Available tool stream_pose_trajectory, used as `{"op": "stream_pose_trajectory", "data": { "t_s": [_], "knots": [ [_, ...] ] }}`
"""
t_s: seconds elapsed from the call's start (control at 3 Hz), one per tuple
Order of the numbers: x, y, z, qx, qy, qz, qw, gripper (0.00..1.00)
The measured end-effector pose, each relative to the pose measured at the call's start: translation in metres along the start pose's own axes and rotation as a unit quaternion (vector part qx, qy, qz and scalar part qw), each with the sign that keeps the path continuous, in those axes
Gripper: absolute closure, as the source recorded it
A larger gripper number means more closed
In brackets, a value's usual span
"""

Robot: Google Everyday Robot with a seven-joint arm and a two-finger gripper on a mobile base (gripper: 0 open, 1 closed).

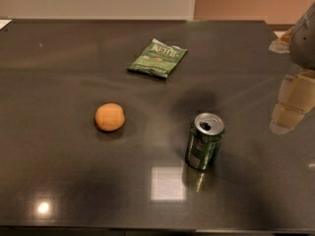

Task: Pick orange

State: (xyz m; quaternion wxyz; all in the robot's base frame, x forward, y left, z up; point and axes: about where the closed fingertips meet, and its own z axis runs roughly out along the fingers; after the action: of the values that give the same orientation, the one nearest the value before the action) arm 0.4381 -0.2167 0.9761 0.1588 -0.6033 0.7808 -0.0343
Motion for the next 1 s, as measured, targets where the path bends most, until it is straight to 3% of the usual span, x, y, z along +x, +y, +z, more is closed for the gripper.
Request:
{"op": "stream_pose_trajectory", "data": {
  "t_s": [0.33,0.67,1.0],
  "knots": [
    [0.0,0.0,0.0,0.0,0.0,0.0,1.0,0.0],
    [-0.016,-0.01,0.004,-0.007,-0.007,-0.012,0.9999,0.0],
    [-0.05,-0.018,0.015,-0.019,-0.021,-0.031,0.9991,0.0]
  ]
}}
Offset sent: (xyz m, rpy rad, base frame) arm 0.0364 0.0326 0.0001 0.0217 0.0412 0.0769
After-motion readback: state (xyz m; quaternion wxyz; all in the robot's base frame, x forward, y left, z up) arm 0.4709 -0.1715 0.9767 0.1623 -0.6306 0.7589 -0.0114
